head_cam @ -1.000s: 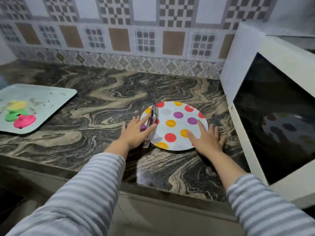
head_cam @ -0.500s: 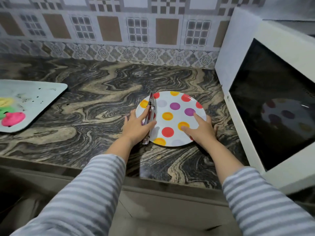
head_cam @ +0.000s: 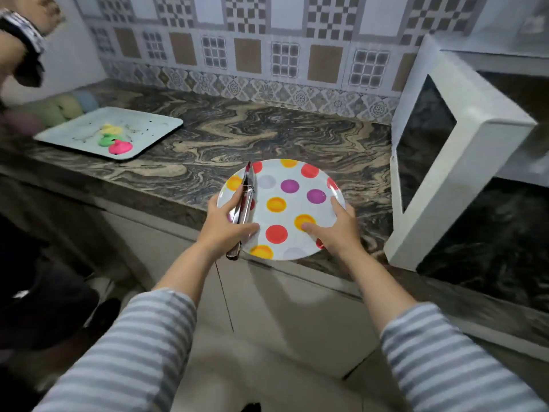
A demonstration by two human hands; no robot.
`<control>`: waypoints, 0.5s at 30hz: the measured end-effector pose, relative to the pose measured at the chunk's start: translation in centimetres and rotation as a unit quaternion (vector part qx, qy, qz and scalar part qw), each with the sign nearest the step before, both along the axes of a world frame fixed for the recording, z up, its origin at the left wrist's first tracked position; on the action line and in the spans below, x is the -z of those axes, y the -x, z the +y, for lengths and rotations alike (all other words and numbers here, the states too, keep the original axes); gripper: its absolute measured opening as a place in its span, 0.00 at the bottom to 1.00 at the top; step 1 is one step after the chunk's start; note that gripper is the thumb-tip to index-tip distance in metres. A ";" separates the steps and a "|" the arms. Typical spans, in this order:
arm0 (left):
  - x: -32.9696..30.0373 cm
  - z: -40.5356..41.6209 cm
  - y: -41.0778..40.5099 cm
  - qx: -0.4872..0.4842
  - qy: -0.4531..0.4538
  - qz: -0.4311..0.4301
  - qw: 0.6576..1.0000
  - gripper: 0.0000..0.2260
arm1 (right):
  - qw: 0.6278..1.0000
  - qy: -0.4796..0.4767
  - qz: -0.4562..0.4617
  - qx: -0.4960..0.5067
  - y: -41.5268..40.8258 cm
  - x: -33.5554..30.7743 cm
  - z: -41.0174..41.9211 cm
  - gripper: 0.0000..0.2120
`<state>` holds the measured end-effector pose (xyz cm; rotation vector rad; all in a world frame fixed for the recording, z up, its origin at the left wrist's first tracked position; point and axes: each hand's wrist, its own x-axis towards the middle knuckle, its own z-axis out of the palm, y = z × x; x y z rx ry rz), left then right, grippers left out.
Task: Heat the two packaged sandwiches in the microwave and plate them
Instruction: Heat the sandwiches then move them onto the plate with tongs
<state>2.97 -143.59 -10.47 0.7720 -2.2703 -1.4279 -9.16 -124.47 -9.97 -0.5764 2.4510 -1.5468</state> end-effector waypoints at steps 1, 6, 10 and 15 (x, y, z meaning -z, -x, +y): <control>0.2 1.2 -1.7 -0.015 0.000 0.000 1.000 0.38 | 1.000 -0.002 0.005 -0.012 -1.4 0.1 0.9 0.39; 1.0 7.2 -9.0 -0.050 -0.008 0.001 0.999 0.37 | 0.998 0.006 -0.012 -0.057 -7.5 1.5 5.7 0.36; 1.8 11.1 -12.9 -0.051 -0.031 -0.011 0.998 0.37 | 0.997 0.002 -0.026 -0.072 -11.0 2.7 9.7 0.41; 3.1 15.9 -16.0 -0.027 -0.052 -0.015 0.998 0.41 | 0.998 -0.020 -0.034 -0.045 -14.5 4.1 15.1 0.44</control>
